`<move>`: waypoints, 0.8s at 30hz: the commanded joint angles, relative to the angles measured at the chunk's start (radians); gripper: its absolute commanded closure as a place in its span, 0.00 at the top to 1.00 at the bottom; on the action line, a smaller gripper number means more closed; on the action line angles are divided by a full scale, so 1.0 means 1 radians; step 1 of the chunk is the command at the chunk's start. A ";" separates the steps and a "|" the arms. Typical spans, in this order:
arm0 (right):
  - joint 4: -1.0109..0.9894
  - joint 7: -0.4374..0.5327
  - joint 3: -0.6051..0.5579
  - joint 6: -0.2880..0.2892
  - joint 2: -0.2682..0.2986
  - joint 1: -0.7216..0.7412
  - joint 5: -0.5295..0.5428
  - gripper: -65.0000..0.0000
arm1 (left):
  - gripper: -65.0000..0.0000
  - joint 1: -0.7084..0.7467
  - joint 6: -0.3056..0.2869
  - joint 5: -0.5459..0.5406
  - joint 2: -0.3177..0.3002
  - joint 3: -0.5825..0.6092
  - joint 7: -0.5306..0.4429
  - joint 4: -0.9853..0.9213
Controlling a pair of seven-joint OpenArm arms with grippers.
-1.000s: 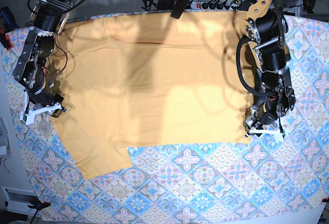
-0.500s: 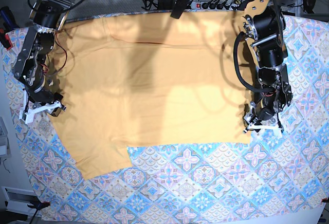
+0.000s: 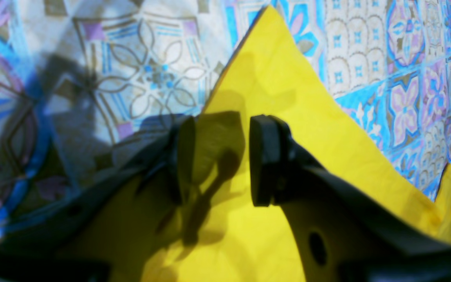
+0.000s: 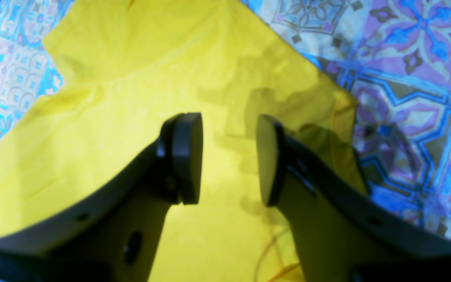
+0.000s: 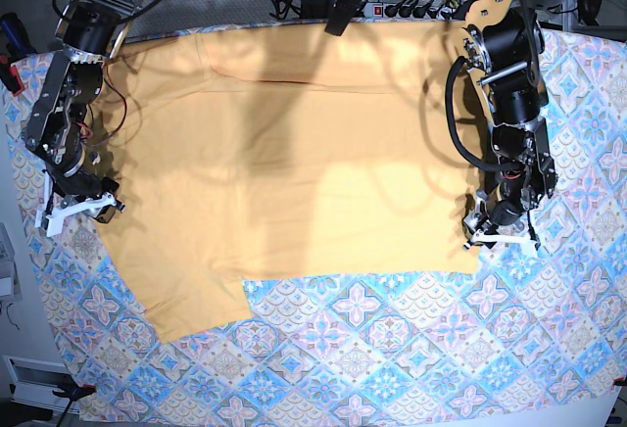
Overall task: Fold the T-shirt properly
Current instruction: 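Lower both grippers onto the shirt's side edges near the hem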
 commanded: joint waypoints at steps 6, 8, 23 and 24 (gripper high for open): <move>0.014 0.019 0.002 0.006 0.016 0.015 0.010 0.34 | 0.35 -0.022 -0.003 -0.006 -0.027 -0.002 -0.011 0.020; 0.014 0.020 0.002 0.006 0.016 0.015 0.010 0.34 | 0.35 -0.024 -0.003 -0.006 -0.032 -0.002 -0.011 0.020; 0.010 0.020 0.002 0.006 0.014 0.022 0.012 0.34 | 0.35 -0.021 -0.003 0.003 0.000 0.003 -0.011 0.016; 0.010 0.020 0.003 0.006 0.014 0.022 0.012 0.34 | 0.35 -0.011 -0.003 0.003 0.000 0.003 -0.010 0.016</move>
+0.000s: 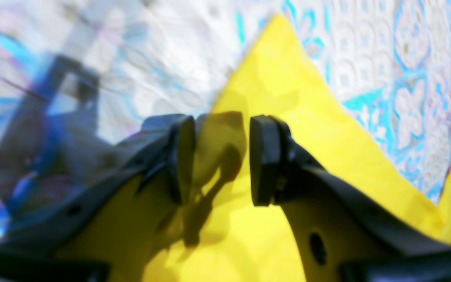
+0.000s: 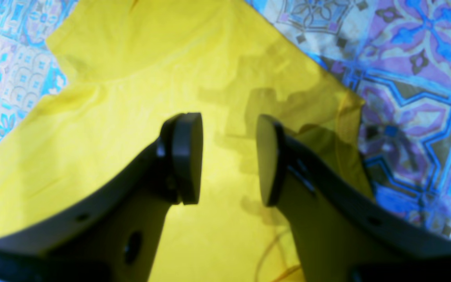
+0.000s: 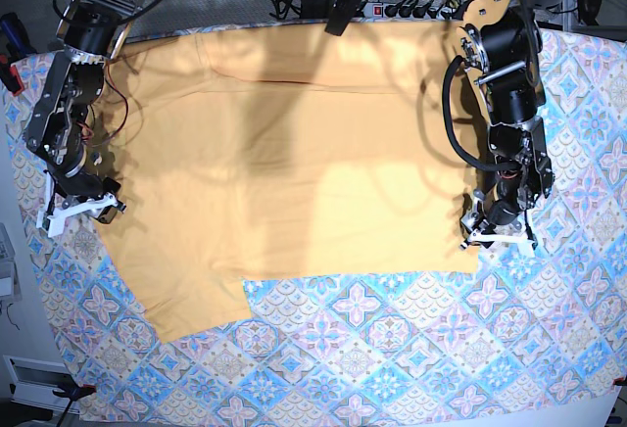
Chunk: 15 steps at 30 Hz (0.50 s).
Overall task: Fold the T-shirt properly
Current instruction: 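Lower both grippers onto the shirt's side edges near the hem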
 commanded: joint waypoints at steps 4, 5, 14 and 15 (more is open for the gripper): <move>0.012 0.020 0.003 0.006 0.018 0.016 0.011 0.34 | 0.35 0.009 -0.007 -0.004 0.013 0.003 0.002 0.015; 0.012 0.020 0.003 0.006 0.018 0.016 0.011 0.34 | 0.35 0.021 -0.007 -0.004 0.019 0.003 0.002 0.015; 0.012 0.020 0.003 0.006 0.018 0.019 0.011 0.34 | 0.20 0.050 -0.012 -0.012 0.022 0.003 0.000 0.020; 0.012 0.020 0.003 0.006 0.018 0.019 0.011 0.34 | 0.13 0.048 -0.012 -0.012 0.021 0.003 0.000 0.020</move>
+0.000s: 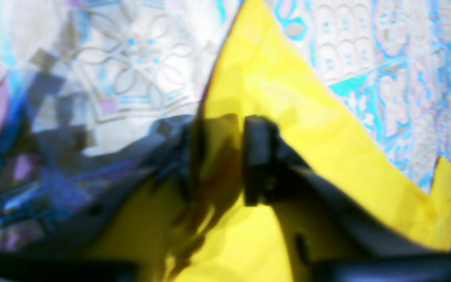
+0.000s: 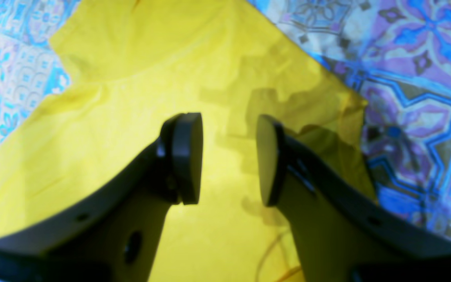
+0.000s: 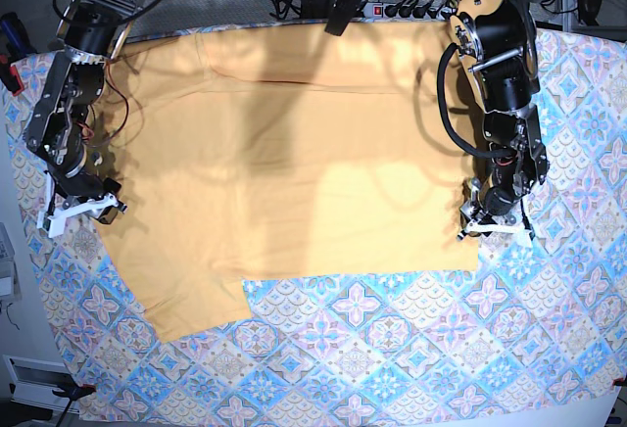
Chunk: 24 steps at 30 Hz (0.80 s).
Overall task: Fold the T-shirt properly
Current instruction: 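Lower both grippers onto the shirt's side edges near the hem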
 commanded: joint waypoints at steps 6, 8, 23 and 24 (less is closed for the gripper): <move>0.013 0.020 0.003 0.006 0.019 0.020 0.007 0.34 | 0.00 -0.007 0.006 0.010 0.000 0.002 0.044 0.003; 0.011 0.020 0.010 0.006 0.019 0.020 0.006 0.34 | 0.00 -0.002 0.006 0.010 0.000 0.002 0.044 0.004; -0.164 0.095 0.005 0.006 0.027 0.109 -0.096 0.35 | 0.00 0.134 0.006 0.008 0.022 -0.002 0.088 0.302; -0.184 0.107 0.003 0.007 0.027 0.126 -0.129 0.35 | 0.00 0.136 0.006 0.008 0.022 -0.002 0.090 0.302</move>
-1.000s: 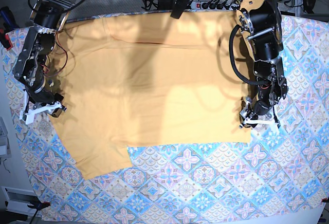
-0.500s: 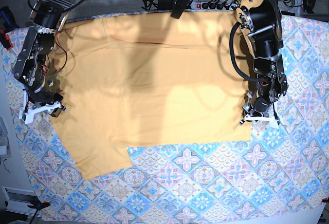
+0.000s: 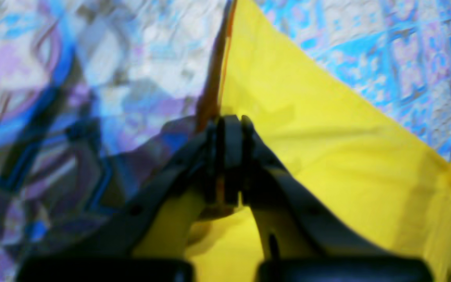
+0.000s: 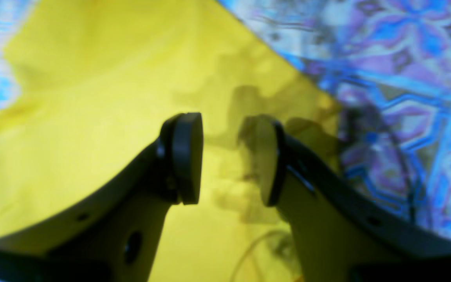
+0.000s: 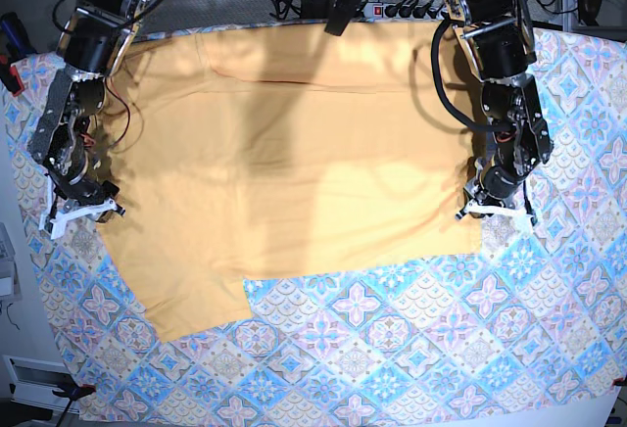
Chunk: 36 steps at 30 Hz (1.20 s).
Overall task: Fold the T-shirt properly
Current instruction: 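Lower both grippers onto the shirt's side edges near the hem, then pinch the side edges with both grippers and adjust the right gripper's hold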
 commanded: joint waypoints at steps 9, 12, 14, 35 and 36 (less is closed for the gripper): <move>-0.198 0.127 -0.002 0.008 0.019 0.181 -0.167 0.62 | 0.00 -0.008 -0.005 -0.007 -0.009 -0.002 -0.013 0.018; -0.307 0.193 -0.002 0.008 0.020 0.228 -0.192 0.62 | 0.00 -0.008 -0.005 -0.007 -0.009 -0.002 -0.010 0.018; -0.379 0.239 -0.003 0.008 0.046 0.251 -0.192 0.62 | 0.00 -0.008 -0.005 -0.007 -0.011 -0.002 -0.009 0.033; -0.631 0.512 -0.212 0.008 0.099 0.298 -0.192 0.56 | 0.00 0.061 -0.005 -0.007 -0.009 -0.002 -0.009 0.139; -0.631 0.512 -0.212 0.008 0.099 0.298 -0.192 0.55 | 0.00 0.061 -0.005 -0.007 -0.009 -0.002 -0.009 0.139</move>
